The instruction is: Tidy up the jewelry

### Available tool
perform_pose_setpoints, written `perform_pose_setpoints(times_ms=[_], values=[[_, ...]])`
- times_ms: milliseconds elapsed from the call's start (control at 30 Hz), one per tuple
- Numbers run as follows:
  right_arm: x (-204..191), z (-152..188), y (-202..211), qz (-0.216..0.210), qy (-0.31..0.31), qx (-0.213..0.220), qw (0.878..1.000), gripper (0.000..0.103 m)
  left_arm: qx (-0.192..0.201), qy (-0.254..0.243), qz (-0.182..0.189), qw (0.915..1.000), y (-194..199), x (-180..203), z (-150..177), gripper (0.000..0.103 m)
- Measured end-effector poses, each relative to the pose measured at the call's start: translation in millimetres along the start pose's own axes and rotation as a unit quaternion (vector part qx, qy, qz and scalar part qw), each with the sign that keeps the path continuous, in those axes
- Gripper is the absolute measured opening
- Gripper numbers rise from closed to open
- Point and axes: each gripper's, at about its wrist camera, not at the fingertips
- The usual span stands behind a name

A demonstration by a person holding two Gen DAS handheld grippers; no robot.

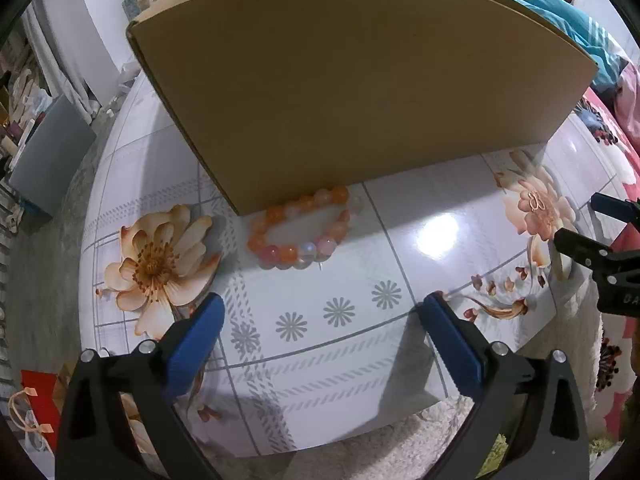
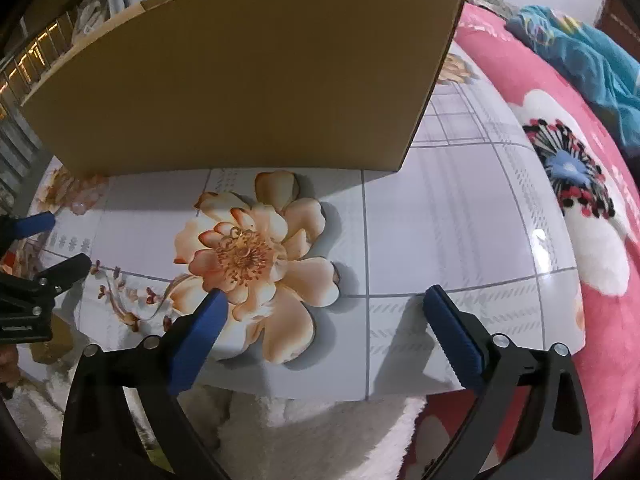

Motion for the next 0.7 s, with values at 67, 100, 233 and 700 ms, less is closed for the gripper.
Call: perform_pose_setpoints(times_ms=[67,100,233,700], values=[[-2,-1,0,0.0,-0.001,0.0,1.0,0.095,0.0,0.001,0.0,1.0,0,0,-1,0.097],[-1,-3,-1,-0.001,-0.001,0.0,1.0,0.095,0.001,0.002,-0.001,1.0,0,0,0,0.097],[1,-4,0,-0.001,0.001,0.0,1.0,0.095,0.001,0.002,-0.001,1.0,0,0,2,0.097],[9,-3,0,-0.005,0.001,0.0,1.0,0.095,0.001,0.007,0.0,1.0,0,0,1,0.097]])
Point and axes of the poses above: each gripper's, at about its wrist camera, not at the fingertips, and y roughly against the way its jaws point, x to its right, z to its underside, and after that the axes turned 6 degrees about -z, right-handed
